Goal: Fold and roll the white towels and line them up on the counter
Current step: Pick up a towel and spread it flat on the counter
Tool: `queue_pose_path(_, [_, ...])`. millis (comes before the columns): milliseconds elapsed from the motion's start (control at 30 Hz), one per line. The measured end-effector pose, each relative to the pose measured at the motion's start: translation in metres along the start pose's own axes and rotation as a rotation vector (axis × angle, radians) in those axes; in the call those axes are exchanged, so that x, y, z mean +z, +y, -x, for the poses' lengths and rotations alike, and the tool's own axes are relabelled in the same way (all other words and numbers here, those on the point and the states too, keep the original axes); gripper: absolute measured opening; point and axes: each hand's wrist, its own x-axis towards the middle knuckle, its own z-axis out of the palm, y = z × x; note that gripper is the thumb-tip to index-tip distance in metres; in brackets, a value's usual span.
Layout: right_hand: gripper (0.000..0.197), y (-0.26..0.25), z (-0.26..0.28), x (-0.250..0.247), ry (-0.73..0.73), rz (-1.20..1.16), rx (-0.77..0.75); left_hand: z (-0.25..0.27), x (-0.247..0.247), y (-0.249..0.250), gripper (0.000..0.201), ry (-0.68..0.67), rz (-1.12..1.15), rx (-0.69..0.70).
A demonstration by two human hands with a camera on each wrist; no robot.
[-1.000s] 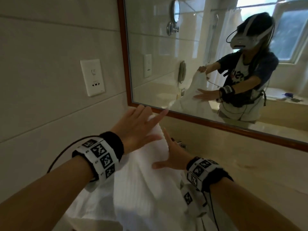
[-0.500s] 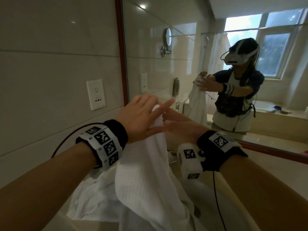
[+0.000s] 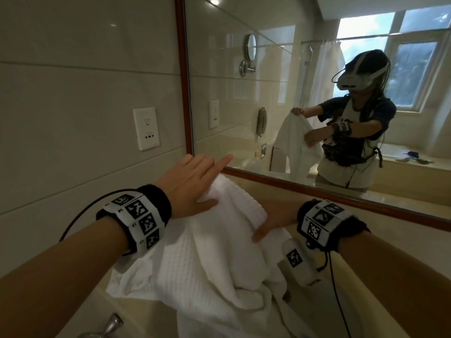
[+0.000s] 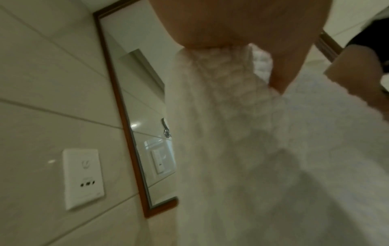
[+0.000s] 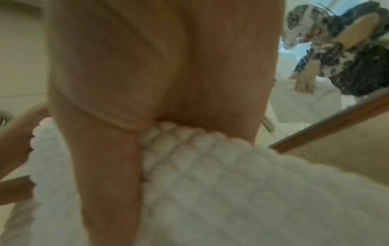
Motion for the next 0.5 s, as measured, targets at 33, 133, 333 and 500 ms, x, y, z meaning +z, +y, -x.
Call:
queue_pose_path(33, [0.078,0.002,0.004,-0.002,0.04,0.009,0.007,0.0,0.0,0.002,0.083,-0.055,0.065,-0.057])
queue_pose_path(133, [0.062,0.01,0.017,-0.014,0.177,0.026,0.041,-0.001,0.002,0.005,0.064,-0.362,0.307,-0.299])
queue_pose_path(333, [0.04,0.025,0.048,-0.023,0.277,-0.047,0.084,-0.017,0.011,0.004,0.039,-0.369,0.5,-0.476])
queue_pose_path(500, [0.054,0.042,0.079,-0.015,0.357,0.098,0.167,-0.026,0.007,0.027,0.036,-0.22,0.84,-0.439])
